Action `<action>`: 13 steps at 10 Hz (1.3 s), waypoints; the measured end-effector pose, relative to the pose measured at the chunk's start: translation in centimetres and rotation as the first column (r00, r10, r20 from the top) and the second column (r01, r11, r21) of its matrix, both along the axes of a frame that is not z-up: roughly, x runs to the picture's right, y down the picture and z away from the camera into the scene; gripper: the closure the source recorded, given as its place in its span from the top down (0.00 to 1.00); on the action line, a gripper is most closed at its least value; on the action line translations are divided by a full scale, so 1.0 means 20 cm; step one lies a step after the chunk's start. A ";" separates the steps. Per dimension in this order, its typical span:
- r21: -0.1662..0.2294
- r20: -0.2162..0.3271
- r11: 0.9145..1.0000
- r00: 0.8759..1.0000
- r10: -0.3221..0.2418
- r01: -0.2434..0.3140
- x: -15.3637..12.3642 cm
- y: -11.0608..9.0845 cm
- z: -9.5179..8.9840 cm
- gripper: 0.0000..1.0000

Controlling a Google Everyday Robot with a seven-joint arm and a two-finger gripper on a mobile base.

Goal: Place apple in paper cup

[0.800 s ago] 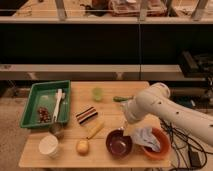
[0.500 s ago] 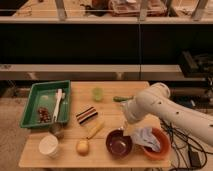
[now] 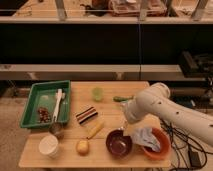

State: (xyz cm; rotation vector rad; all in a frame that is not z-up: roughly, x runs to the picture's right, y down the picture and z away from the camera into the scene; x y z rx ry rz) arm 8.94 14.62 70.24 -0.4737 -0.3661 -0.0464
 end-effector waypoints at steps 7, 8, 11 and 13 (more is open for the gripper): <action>0.000 0.000 1.000 1.000 0.000 0.000 0.00 0.00 0.00 0.80; 0.000 0.000 1.000 1.000 0.000 0.000 0.00 0.00 0.00 0.80; 0.000 0.000 1.000 1.000 0.000 0.000 0.00 0.00 0.00 0.80; -0.022 0.008 1.000 1.000 -0.018 0.018 -0.03 0.03 0.02 0.80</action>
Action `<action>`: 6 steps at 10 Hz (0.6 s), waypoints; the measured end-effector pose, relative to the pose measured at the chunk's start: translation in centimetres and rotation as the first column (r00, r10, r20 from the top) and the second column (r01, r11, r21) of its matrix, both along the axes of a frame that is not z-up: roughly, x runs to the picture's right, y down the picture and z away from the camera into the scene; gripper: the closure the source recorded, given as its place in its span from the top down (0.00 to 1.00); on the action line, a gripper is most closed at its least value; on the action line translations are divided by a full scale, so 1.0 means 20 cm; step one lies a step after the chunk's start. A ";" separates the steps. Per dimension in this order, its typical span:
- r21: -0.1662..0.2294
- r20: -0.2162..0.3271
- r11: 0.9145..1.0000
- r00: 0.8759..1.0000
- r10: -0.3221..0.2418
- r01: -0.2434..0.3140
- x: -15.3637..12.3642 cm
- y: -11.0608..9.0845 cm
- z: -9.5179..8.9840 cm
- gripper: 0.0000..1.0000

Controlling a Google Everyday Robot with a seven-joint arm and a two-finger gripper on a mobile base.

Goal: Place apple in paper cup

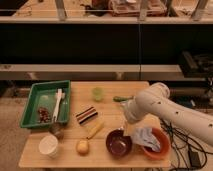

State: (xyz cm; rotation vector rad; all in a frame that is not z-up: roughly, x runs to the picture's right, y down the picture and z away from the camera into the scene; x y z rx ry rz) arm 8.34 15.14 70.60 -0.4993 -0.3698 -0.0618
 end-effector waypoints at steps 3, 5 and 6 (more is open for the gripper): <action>-0.057 0.071 0.996 0.996 -0.061 0.065 -0.26 0.12 0.03 0.80; -0.080 0.127 0.991 0.987 -0.095 0.106 -0.46 0.20 0.03 0.80; -0.091 0.166 0.986 0.979 -0.121 0.137 -0.59 0.25 0.02 0.80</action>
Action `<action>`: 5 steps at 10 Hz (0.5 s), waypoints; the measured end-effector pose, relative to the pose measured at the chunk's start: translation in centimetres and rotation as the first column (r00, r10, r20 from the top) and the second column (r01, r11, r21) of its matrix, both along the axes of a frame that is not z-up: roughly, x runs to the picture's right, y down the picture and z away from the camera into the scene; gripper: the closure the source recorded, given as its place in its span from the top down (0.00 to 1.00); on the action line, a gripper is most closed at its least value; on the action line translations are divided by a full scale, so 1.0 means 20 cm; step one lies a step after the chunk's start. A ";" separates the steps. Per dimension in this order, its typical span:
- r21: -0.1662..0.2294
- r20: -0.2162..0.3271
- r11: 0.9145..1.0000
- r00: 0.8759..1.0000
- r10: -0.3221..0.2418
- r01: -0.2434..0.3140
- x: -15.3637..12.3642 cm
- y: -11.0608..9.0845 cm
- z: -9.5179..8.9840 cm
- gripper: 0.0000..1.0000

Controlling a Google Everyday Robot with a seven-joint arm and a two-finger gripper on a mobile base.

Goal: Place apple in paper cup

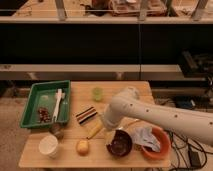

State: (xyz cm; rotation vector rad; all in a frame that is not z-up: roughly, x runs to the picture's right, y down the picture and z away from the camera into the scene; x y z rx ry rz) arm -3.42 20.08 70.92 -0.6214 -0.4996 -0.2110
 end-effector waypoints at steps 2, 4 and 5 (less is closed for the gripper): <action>-0.032 0.057 0.996 0.996 -0.075 0.077 -0.20 0.12 0.01 0.80; -0.077 0.085 0.989 0.989 -0.117 0.123 -0.28 0.25 0.07 0.80; -0.092 0.090 0.986 0.988 -0.128 0.136 -0.28 0.29 0.08 0.80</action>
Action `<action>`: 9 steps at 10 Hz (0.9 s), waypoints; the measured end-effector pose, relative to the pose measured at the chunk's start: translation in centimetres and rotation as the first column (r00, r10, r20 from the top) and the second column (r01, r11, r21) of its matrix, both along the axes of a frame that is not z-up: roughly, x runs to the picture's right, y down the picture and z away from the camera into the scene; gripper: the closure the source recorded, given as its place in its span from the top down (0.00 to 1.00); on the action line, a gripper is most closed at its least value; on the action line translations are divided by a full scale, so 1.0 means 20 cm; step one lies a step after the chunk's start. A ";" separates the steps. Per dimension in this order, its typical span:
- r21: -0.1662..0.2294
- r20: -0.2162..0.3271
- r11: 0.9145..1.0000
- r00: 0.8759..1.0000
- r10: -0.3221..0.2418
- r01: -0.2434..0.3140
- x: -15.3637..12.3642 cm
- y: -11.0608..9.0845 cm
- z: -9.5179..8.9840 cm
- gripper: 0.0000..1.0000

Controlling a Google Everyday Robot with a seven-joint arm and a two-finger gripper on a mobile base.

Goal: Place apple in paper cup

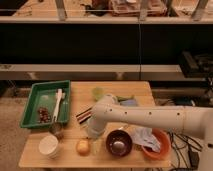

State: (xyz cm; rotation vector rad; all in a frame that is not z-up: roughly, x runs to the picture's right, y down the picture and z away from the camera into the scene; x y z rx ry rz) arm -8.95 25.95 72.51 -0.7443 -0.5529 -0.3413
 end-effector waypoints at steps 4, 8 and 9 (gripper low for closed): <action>-0.039 0.007 0.999 1.000 0.000 0.000 0.04 0.10 0.05 0.80; -0.068 0.044 0.998 0.999 0.020 -0.017 -0.03 0.15 0.02 0.74; -0.070 0.042 0.997 0.999 0.021 -0.018 -0.04 0.17 0.03 0.64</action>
